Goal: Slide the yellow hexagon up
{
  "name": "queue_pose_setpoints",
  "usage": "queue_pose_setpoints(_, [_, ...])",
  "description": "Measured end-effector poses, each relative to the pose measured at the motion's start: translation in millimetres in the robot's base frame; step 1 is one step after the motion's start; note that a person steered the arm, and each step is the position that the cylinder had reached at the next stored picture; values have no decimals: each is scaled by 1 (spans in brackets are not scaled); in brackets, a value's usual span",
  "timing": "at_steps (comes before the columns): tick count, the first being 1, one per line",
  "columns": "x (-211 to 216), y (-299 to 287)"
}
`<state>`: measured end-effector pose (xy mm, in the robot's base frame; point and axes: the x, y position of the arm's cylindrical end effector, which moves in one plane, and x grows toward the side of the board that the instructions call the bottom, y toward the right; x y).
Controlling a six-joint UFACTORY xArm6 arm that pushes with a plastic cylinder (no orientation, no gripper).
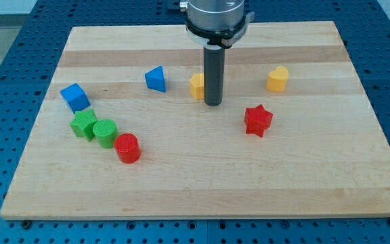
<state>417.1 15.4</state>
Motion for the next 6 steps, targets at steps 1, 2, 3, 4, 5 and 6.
queue_pose_setpoints(1, [-5, 0])
queue_pose_setpoints(2, [35, -11])
queue_pose_setpoints(3, [43, -15])
queue_pose_setpoints(4, [22, -14])
queue_pose_setpoints(5, [2, -13])
queue_pose_setpoints(6, [-8, -13])
